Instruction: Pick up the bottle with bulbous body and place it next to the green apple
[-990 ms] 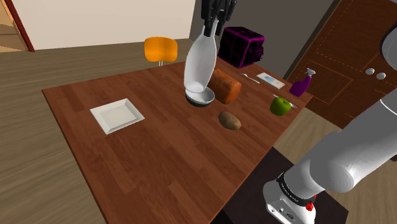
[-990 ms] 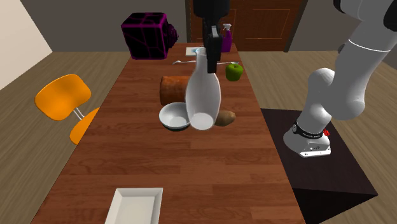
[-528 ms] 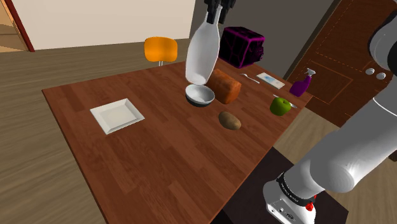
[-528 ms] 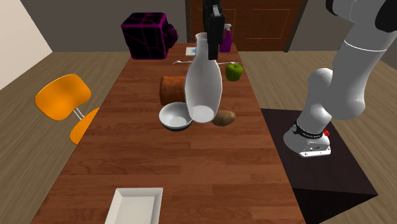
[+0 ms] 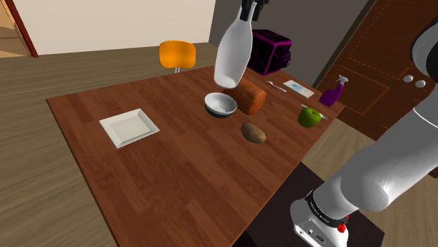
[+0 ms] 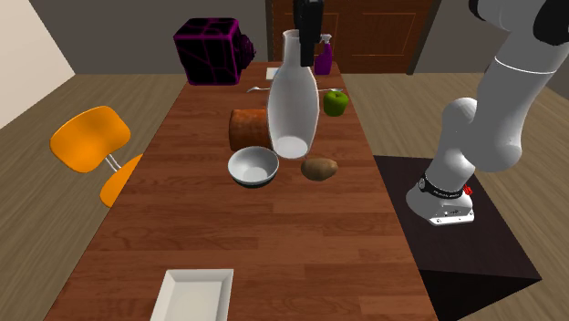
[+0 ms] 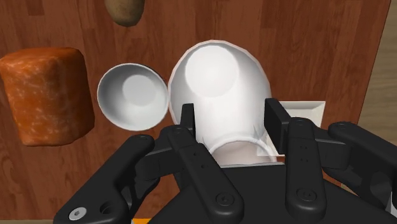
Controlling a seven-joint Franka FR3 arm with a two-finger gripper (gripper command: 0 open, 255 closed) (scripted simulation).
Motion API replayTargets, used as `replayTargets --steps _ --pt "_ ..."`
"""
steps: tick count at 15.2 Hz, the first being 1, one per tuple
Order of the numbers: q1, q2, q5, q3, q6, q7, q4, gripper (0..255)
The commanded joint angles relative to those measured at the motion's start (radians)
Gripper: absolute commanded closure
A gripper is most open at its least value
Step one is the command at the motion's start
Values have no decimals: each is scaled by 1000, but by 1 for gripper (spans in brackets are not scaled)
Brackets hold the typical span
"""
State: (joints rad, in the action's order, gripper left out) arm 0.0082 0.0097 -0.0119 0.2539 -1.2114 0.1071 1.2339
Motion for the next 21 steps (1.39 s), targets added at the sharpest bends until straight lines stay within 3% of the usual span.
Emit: replayTargets --steps 1,10,21 --pt "-31 -59 -13 -29 -33 -58 91 255" --pt "-131 -185 -9 -165 -127 -298 312 255" --pt "-237 -201 30 -327 -221 -570 423 255"
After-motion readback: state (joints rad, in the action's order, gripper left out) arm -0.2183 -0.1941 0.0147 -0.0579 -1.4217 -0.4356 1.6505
